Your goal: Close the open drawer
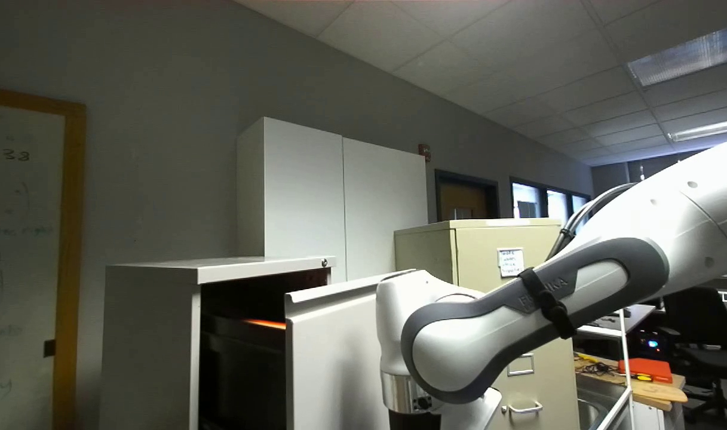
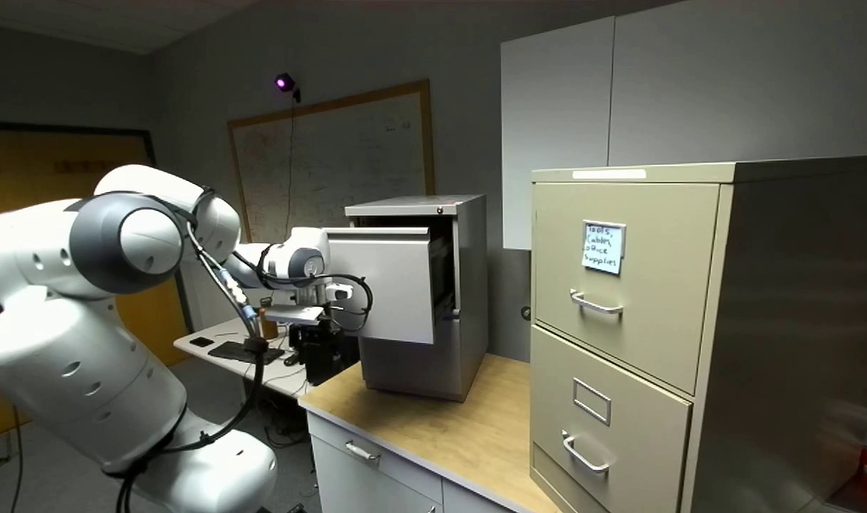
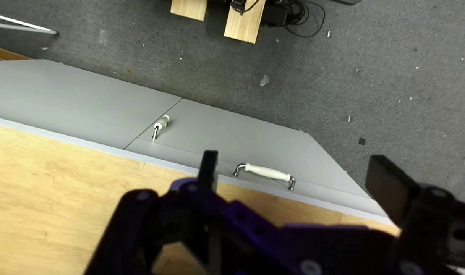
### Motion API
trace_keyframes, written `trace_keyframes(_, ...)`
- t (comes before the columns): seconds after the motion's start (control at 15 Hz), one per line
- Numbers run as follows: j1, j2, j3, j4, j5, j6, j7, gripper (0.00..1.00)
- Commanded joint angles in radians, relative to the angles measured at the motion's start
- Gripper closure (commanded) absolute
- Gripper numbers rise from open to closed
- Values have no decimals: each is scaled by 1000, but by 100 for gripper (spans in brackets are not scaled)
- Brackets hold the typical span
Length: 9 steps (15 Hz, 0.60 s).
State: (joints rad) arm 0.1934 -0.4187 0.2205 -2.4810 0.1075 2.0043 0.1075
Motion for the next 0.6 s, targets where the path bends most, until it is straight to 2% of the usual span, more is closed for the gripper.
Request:
trace_keyframes(0.0, -13, -48, -6, 1, -28, 19, 22, 25)
trace_keyframes(0.07, -16, -57, -7, 2, -33, 31, 25, 26)
trace_keyframes(0.53, -38, -133, 9, 20, -131, 151, 37, 80)
